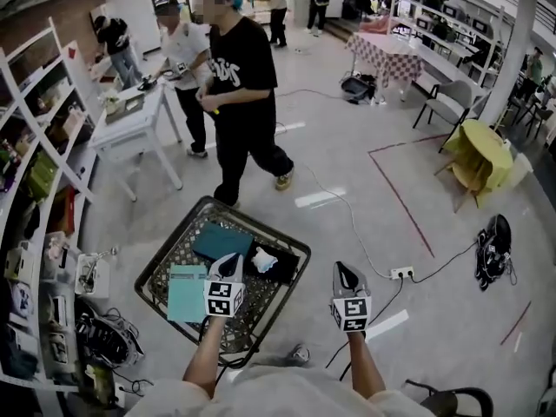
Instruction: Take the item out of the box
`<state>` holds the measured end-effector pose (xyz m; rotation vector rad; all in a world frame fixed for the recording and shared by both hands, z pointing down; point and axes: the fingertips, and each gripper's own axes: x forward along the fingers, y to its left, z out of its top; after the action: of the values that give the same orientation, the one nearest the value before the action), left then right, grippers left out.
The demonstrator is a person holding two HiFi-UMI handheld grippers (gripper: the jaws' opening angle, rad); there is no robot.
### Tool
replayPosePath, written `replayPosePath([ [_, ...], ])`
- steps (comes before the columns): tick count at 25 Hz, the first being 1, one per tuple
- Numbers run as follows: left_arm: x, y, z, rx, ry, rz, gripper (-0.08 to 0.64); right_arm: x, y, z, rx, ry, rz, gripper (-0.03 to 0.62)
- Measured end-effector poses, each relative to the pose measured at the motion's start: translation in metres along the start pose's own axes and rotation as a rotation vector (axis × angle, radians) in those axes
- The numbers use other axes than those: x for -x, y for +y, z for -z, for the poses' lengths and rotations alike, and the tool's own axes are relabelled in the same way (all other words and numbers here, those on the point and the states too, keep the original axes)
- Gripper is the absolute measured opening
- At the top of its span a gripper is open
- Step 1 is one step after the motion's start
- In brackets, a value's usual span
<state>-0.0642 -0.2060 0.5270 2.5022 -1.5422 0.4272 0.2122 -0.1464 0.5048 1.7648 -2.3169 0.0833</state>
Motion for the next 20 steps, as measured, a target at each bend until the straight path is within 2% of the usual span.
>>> replayPosePath([
  [9, -0.032, -0.009, 0.005, 0.007, 0.035, -0.034, 0.006, -0.023, -0.015, 0.007, 0.003, 0.009, -0.080, 0.000],
  [20, -0.062, -0.013, 0.007, -0.019, 0.075, -0.015, 0.006, -0.049, -0.030, 0.019, -0.023, 0.041, -0.086, 0.000],
])
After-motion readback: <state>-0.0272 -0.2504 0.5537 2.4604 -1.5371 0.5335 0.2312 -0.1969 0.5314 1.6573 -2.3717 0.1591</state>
